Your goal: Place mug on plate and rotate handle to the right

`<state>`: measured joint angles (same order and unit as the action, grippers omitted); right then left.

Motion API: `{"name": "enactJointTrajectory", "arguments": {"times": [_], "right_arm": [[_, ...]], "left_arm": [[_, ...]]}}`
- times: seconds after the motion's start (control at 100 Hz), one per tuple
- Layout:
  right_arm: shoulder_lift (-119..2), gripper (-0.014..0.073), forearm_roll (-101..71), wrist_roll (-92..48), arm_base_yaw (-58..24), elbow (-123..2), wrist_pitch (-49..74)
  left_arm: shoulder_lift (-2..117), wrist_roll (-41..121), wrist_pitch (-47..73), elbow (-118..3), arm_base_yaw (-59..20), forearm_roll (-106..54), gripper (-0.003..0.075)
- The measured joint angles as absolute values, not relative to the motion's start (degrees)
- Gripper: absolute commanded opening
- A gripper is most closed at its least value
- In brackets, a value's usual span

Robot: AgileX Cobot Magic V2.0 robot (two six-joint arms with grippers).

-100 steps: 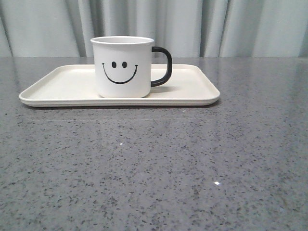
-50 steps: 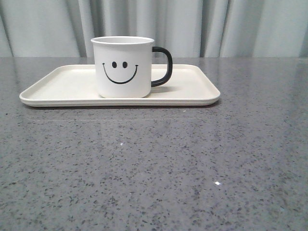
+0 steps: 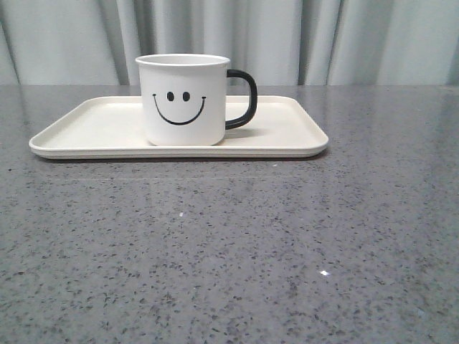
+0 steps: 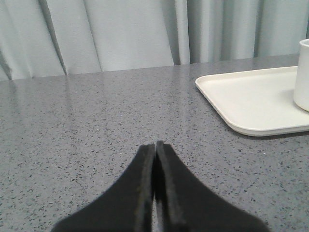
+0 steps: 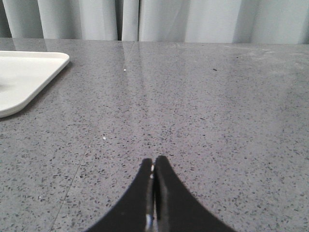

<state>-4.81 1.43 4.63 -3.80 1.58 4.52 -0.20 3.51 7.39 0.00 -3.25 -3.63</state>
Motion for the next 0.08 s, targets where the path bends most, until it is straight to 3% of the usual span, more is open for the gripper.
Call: {"name": "enactJointTrajectory", "arguments": {"times": [0.08], "right_arm": [[-4.8,-0.0065,1.4,4.6,-3.8,1.6,4.5]], "left_arm": [[-0.2,3.5,7.4,0.0,-3.3,-3.6,-0.002]]}}
